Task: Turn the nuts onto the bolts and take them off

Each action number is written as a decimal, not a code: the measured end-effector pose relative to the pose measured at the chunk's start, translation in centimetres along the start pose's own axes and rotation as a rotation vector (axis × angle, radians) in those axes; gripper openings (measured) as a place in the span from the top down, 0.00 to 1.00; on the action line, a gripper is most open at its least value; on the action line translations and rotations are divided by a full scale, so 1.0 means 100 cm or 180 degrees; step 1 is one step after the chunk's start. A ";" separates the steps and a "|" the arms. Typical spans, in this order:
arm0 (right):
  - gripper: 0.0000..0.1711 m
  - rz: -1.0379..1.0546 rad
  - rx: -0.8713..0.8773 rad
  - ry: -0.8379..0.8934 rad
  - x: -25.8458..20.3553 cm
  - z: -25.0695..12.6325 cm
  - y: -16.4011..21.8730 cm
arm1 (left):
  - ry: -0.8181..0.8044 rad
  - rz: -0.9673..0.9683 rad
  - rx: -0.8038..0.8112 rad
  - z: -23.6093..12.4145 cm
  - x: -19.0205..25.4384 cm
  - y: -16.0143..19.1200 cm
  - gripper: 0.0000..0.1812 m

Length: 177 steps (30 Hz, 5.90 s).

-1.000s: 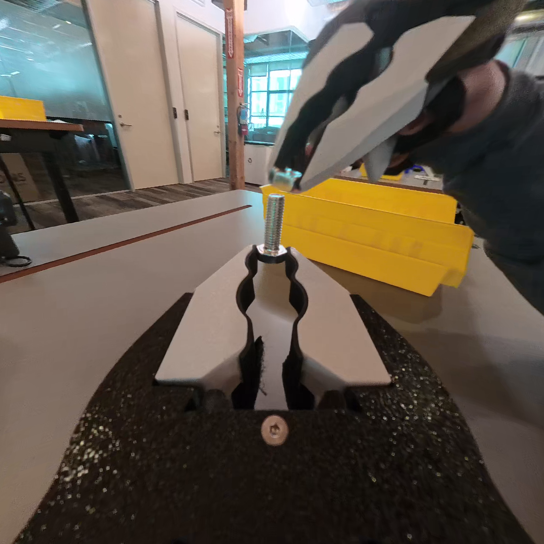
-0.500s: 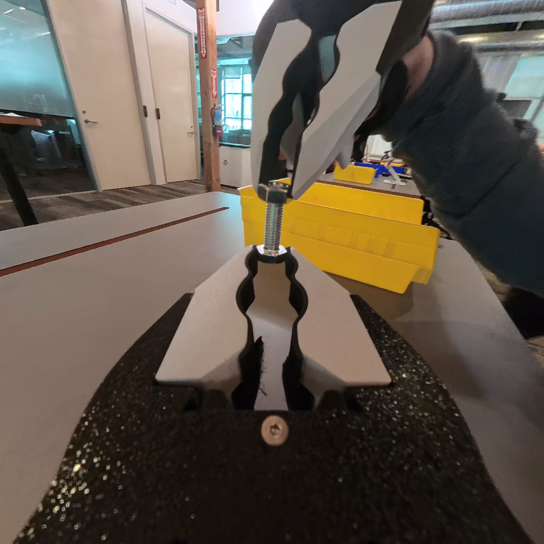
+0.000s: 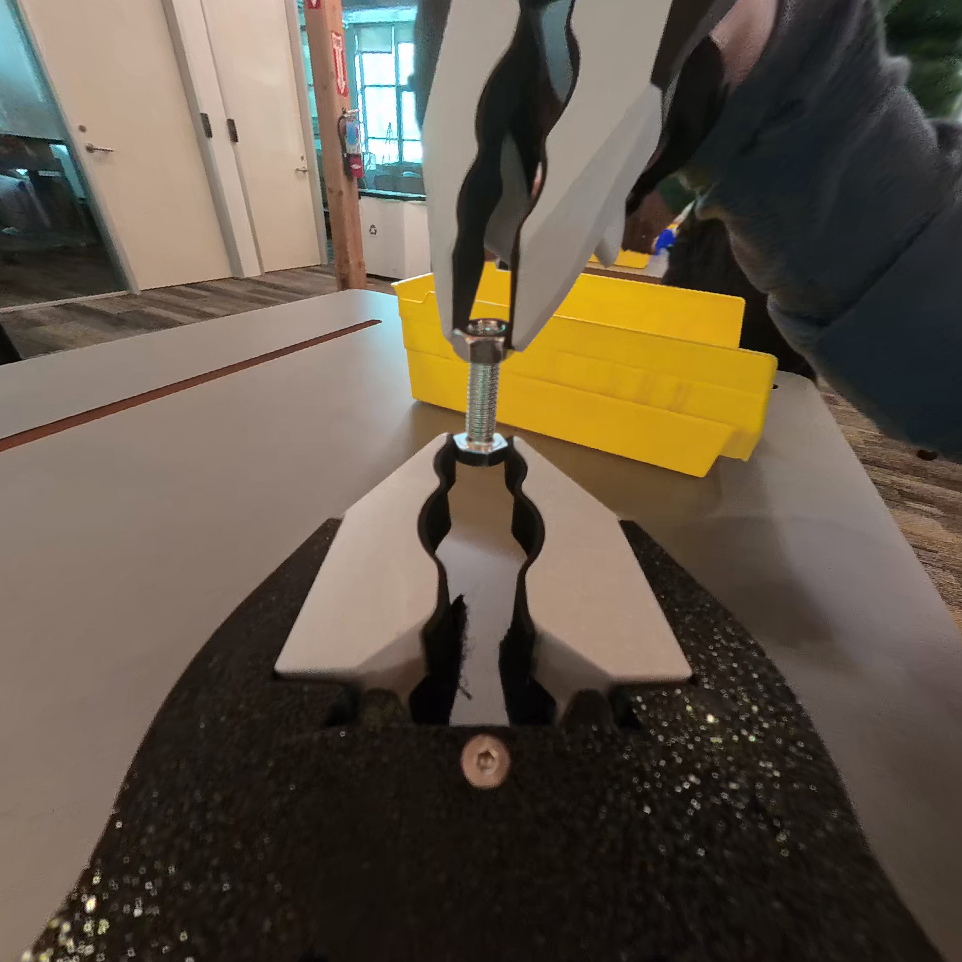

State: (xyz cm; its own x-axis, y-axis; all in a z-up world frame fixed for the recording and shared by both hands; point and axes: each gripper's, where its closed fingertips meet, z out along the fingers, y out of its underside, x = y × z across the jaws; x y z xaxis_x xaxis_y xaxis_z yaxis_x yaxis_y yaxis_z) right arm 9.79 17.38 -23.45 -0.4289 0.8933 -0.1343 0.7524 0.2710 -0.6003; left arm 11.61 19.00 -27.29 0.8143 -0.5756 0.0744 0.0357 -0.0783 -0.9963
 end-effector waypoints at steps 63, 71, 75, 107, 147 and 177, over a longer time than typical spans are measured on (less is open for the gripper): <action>0.91 0.0807 0.2339 0.1614 0.003 0.006 -0.026 | -0.0176 0.0173 0.0230 -0.015 -0.003 -0.016 0.91; 0.91 0.0940 0.2221 0.2028 0.010 0.010 -0.020 | -0.0303 0.0203 0.0091 -0.012 -0.009 -0.008 0.91; 0.74 0.0724 0.2431 0.1851 0.004 0.006 -0.025 | -0.0239 0.0118 0.0131 -0.012 -0.008 -0.009 0.91; 0.91 0.0231 0.2511 0.0842 -0.023 0.000 -0.012 | 0.0856 -0.0100 0.0090 -0.009 0.036 -0.005 0.91; 0.58 0.0304 0.3098 0.1289 -0.017 0.013 -0.031 | 0.0252 0.0154 0.0044 -0.009 0.013 -0.001 0.90; 0.65 0.0260 0.3173 0.1298 -0.020 0.022 -0.032 | 0.0425 -0.0004 0.0140 -0.013 0.013 -0.005 0.90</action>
State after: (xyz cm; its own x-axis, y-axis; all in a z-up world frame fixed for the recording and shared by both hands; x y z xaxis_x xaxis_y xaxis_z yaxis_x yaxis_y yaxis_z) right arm 7.11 13.97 -22.96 -0.0583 0.9975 -0.0410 -0.0535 -0.0442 -0.9976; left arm 11.85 17.24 -26.63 0.7300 -0.6790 0.0777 0.0642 -0.0450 -0.9969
